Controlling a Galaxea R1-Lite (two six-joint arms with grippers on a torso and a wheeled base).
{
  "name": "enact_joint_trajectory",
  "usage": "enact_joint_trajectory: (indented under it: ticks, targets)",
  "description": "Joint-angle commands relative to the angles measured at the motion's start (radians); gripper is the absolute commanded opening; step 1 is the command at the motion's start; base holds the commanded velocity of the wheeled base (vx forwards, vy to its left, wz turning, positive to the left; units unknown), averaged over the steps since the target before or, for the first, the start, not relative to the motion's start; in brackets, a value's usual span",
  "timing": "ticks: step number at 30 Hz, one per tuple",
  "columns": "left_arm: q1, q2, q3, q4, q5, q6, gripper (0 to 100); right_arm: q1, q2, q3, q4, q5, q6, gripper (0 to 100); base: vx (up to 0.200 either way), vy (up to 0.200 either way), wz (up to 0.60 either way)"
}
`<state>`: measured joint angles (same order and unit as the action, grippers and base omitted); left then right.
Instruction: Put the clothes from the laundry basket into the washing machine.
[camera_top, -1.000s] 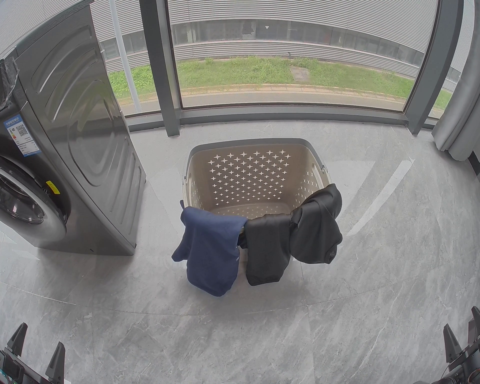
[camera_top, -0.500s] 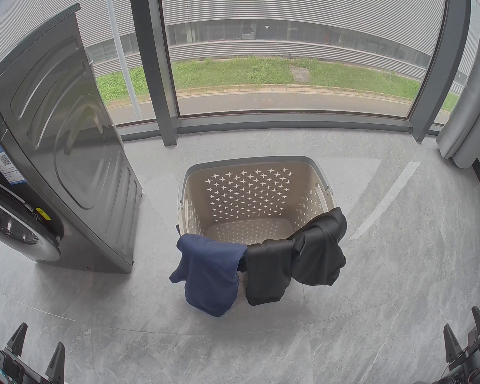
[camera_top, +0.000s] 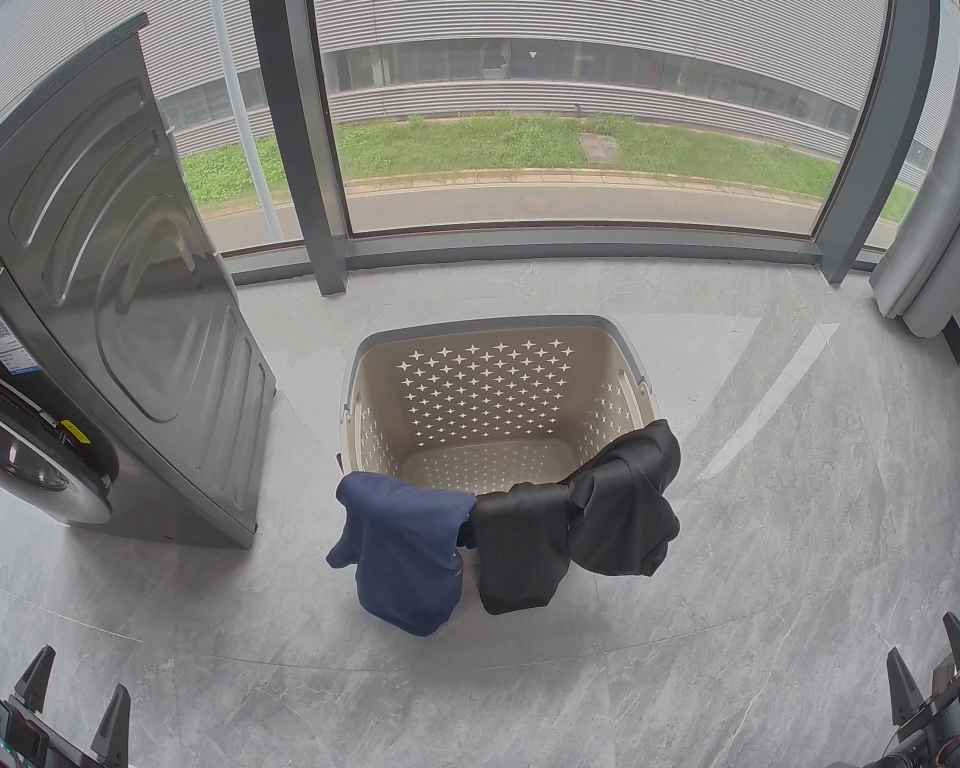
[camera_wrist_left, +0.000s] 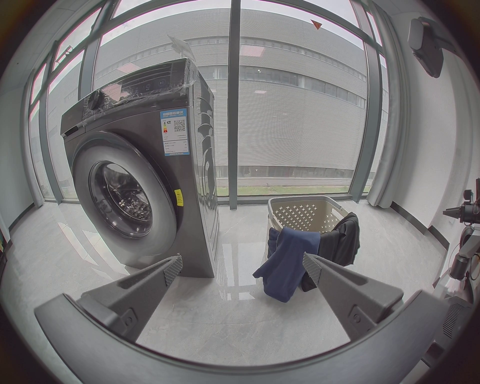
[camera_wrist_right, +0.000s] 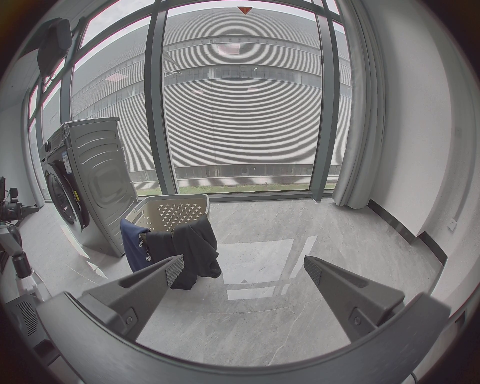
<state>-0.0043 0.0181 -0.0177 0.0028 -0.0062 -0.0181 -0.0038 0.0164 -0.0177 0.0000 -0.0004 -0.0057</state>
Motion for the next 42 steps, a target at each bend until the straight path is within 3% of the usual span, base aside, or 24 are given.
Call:
enact_joint_trajectory:
  ticks: [1,5,14,23,29,42]
  targets:
    - [0.000,-0.009,0.016,0.000,0.000,0.000,100,-0.001,-0.012,0.016,0.000,0.000,-0.002,100,0.000,0.000,0.00]
    - [0.001,-0.009,0.016,0.000,0.000,0.000,100,-0.001,-0.012,0.016,0.000,0.000,0.000,100,0.000,0.000,0.00]
    - [0.000,-0.009,0.016,0.000,0.000,0.000,100,-0.001,-0.012,0.016,0.000,-0.001,0.000,100,0.200,0.000,0.00]
    - [0.001,-0.009,0.016,0.000,0.000,0.000,100,-0.001,-0.012,0.016,0.000,0.000,0.000,100,0.000,0.000,0.00]
    - [0.000,-0.009,0.016,0.000,0.000,-0.002,100,-0.001,-0.012,0.016,0.000,0.000,0.000,100,0.000,-0.200,0.00]
    - [0.000,-0.009,0.016,0.000,0.000,-0.002,100,-0.001,-0.012,0.016,0.000,0.000,0.000,100,0.015,0.000,0.00]
